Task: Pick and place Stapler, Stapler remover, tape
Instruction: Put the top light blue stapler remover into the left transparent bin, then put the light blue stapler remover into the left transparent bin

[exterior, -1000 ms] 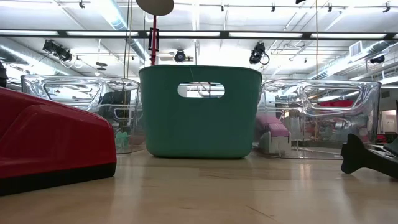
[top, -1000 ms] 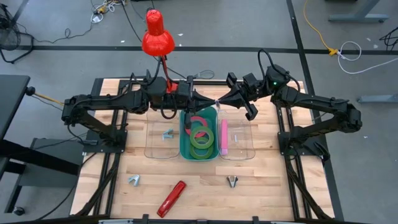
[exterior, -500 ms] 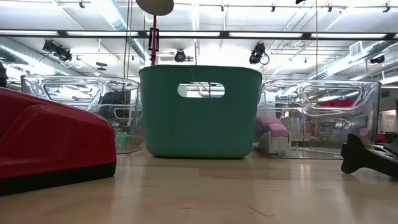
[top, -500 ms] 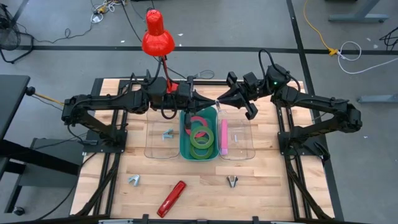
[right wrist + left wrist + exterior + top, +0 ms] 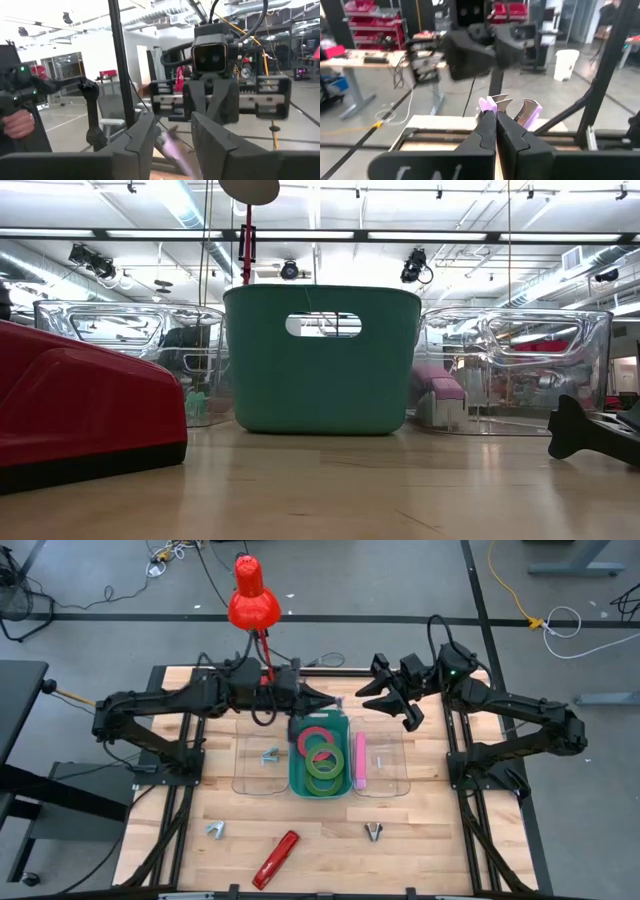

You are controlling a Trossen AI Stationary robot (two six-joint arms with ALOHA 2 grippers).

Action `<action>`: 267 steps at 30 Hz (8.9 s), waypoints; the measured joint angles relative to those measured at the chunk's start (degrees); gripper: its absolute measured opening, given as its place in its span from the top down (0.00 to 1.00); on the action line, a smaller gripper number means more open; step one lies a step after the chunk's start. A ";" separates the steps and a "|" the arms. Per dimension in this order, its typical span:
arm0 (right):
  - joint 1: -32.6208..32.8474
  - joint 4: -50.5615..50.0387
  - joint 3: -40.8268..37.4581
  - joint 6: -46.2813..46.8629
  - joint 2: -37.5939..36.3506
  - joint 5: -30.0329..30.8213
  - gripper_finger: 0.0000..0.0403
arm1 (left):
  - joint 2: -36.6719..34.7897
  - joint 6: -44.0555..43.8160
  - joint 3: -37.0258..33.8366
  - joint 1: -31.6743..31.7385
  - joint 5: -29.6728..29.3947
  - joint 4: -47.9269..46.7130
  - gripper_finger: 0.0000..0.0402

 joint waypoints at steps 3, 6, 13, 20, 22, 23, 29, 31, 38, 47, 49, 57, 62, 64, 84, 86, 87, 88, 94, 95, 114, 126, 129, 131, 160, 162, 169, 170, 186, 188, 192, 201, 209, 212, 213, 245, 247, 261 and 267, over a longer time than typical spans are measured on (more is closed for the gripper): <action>-0.40 -2.38 0.00 -1.43 -0.94 0.07 0.69 | -2.31 0.05 0.07 0.95 0.00 -4.64 1.00; -0.67 -4.41 0.00 -1.89 -1.44 0.14 0.71 | -4.56 0.19 0.02 1.43 0.09 -11.32 1.00; -0.65 -6.30 0.00 -1.90 -1.72 0.19 0.76 | -7.02 0.64 0.09 0.68 1.92 -22.34 1.00; -0.65 -6.85 0.00 -1.83 -1.72 0.17 0.79 | -7.37 2.01 0.04 -1.67 4.00 -34.34 1.00; -0.65 -6.92 0.00 -1.92 -1.72 0.19 0.79 | -7.37 2.80 0.04 -2.44 4.33 -39.69 1.00; -0.65 -7.25 0.00 -2.49 -1.72 0.18 0.79 | -7.37 3.17 0.04 -2.88 4.40 -42.60 1.00; -0.62 -10.51 0.00 -9.17 -1.72 0.74 0.83 | -7.37 5.87 0.02 -4.17 3.91 -53.72 1.00; -0.62 -11.62 0.00 -10.97 -1.72 2.08 0.85 | -7.37 6.25 0.02 -4.15 3.47 -55.33 1.00; -0.71 -13.94 0.00 -12.22 -3.01 5.96 0.98 | -7.39 5.55 -0.30 -3.75 2.25 -55.83 1.00; -0.71 -21.47 0.00 -15.53 -8.03 10.26 1.00 | -7.33 3.10 -11.12 -3.79 3.30 -51.66 1.00; -0.71 -23.85 0.00 -16.69 -9.59 11.52 1.00 | -7.33 2.98 -13.69 -3.75 3.43 -49.89 1.00; -0.71 -33.35 0.00 -16.74 -15.46 16.28 1.00 | -7.33 0.84 -21.12 -3.75 3.39 -46.51 1.00; -0.71 -38.27 0.00 -16.34 -17.06 17.25 1.00 | -7.33 -0.06 -22.61 -2.64 3.13 -45.88 1.00; -0.71 -38.99 0.00 -16.34 -17.34 17.21 1.00 | -7.33 -0.08 -23.16 -1.95 3.26 -45.11 1.00; -0.69 -38.96 0.00 -16.39 -17.20 17.20 1.00 | -7.33 -4.93 -38.68 -1.50 3.87 -30.36 1.00; -0.69 -38.94 0.00 -16.36 -17.20 17.20 1.00 | -7.33 -6.05 -40.31 -1.50 3.89 -29.11 1.00; -0.69 -38.94 0.00 -16.36 -17.20 17.20 1.00 | -7.33 -6.47 -41.13 -1.50 3.95 -28.55 1.00; -0.69 -38.94 0.00 -16.36 -17.17 17.20 1.00 | -7.33 -7.00 -41.87 -1.50 4.06 -27.92 1.00; -0.69 -38.94 0.00 -16.36 -17.17 17.20 1.00 | -7.33 -10.11 -44.98 -1.50 4.08 -25.97 1.00; -0.69 -38.94 0.00 -16.36 -17.17 17.20 1.00 | -7.33 -10.40 -45.33 -1.51 4.07 -25.83 1.00; -0.69 -38.92 0.00 -16.35 -17.15 17.20 1.00 | -7.33 -9.87 -46.03 -1.56 3.82 -24.64 0.84; -0.71 -38.92 0.00 -16.34 -17.15 17.19 1.00 | -7.33 -10.53 -41.31 -1.54 2.10 -27.98 0.61; -0.69 -38.94 -0.01 -16.36 -17.15 17.18 1.00 | -7.33 -10.50 -38.22 -1.54 1.14 -29.57 0.59; -0.69 -38.94 0.00 -16.36 -17.15 17.18 1.00 | -7.33 -10.48 -35.94 -1.54 0.71 -31.45 0.58; -0.69 -39.33 0.00 -16.10 -17.15 17.18 0.99 | -7.33 -27.16 -10.73 -29.39 3.86 -55.96 0.58; -0.70 -39.36 0.00 -16.22 -17.15 17.18 0.99 | -7.33 -29.83 -10.75 -32.37 2.97 -56.49 0.58; -0.71 -39.36 0.00 -16.28 -17.15 17.18 0.99 | -7.33 -43.80 -10.75 -40.44 -0.70 -57.17 0.58; -0.71 -39.35 0.00 -16.30 -17.15 17.18 0.99 | -7.33 -45.37 -10.75 -41.41 -1.14 -57.17 0.58; -0.70 -39.35 0.00 -16.31 -16.98 17.18 0.99 | -2.46 -63.28 -10.78 -46.93 -3.91 -69.75 0.56; -0.71 -39.21 0.00 -16.32 -16.67 17.18 0.99 | -1.83 -66.94 -10.78 -46.43 -3.26 -71.38 0.54; -0.70 -39.27 0.00 -16.32 -15.72 17.18 0.99 | -0.84 -71.90 -10.80 -45.48 -1.22 -72.51 0.45; -0.69 -37.38 0.00 -15.86 -12.84 16.99 0.99 | 1.93 -76.49 -10.80 -46.27 1.20 -71.96 0.30; -0.69 -34.79 0.00 -15.88 -12.21 16.55 0.99 | 6.01 -76.23 -10.80 -46.26 5.39 -71.69 0.32; -0.69 -34.74 0.00 -15.88 -12.21 16.55 0.99 | 6.64 -76.07 -12.70 -46.30 6.99 -69.32 0.32; -0.69 -34.77 0.00 -15.88 -12.21 16.55 0.99 | 6.58 -76.07 -14.11 -46.33 7.79 -67.81 0.32; -0.69 -34.97 0.00 -14.31 -12.23 16.50 0.99 | 3.92 -69.52 -35.17 -48.73 18.58 -49.53 0.32; -0.71 -34.96 0.00 -14.31 -12.23 16.50 0.99 | 1.64 -70.54 -35.17 -48.69 16.40 -50.54 0.32; -0.69 -34.94 0.00 -14.33 -12.26 16.57 0.99 | -5.89 -76.89 -36.91 -48.65 10.56 -48.44 0.32; -0.69 -34.96 0.00 -14.29 -12.26 16.57 0.99 | -5.89 -79.57 -42.26 -48.83 12.74 -43.43 0.33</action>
